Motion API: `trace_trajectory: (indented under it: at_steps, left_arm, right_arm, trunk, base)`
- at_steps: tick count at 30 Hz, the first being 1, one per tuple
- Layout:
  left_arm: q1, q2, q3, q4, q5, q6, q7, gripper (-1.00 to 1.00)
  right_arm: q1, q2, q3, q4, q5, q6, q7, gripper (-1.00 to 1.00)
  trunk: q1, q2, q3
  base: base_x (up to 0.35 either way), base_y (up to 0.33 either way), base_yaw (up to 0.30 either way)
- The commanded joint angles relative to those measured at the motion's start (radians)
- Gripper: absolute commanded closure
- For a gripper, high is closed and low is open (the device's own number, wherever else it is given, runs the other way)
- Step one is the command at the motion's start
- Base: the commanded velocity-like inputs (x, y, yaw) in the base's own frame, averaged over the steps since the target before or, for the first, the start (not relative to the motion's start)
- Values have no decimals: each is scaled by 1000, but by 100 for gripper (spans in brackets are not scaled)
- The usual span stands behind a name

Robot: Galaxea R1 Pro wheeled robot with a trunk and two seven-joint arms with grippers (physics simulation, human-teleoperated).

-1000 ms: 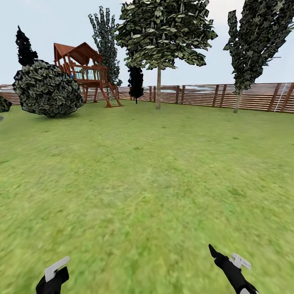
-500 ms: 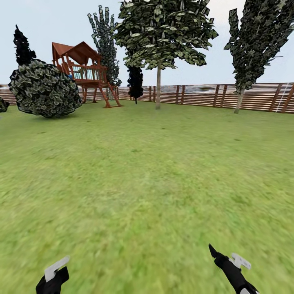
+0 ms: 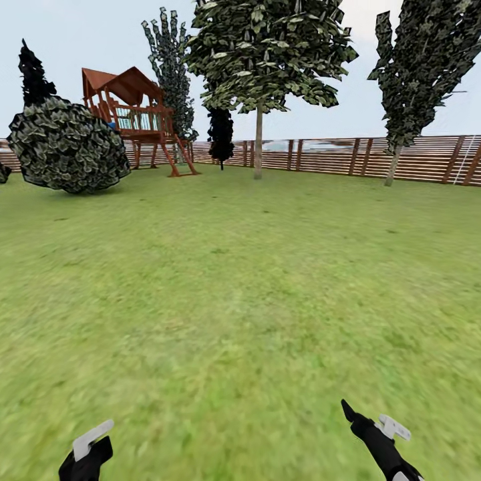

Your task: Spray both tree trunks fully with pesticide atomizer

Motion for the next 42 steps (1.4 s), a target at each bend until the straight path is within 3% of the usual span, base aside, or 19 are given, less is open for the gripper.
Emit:
trace_trajectory:
  at_steps: [1,42]
  left_arm:
    - [0,0,-1,0,0,0,0,100]
    - [0,0,-1,0,0,0,0,100]
  right_arm:
    - [0,0,0,0,0,0,0,-100]
    - [0,0,0,0,0,1,0,-100]
  trunk:
    - [0,0,0]
    - [0,0,0]
  base:
    - [315,-82,0]
    - [316,-80,0]
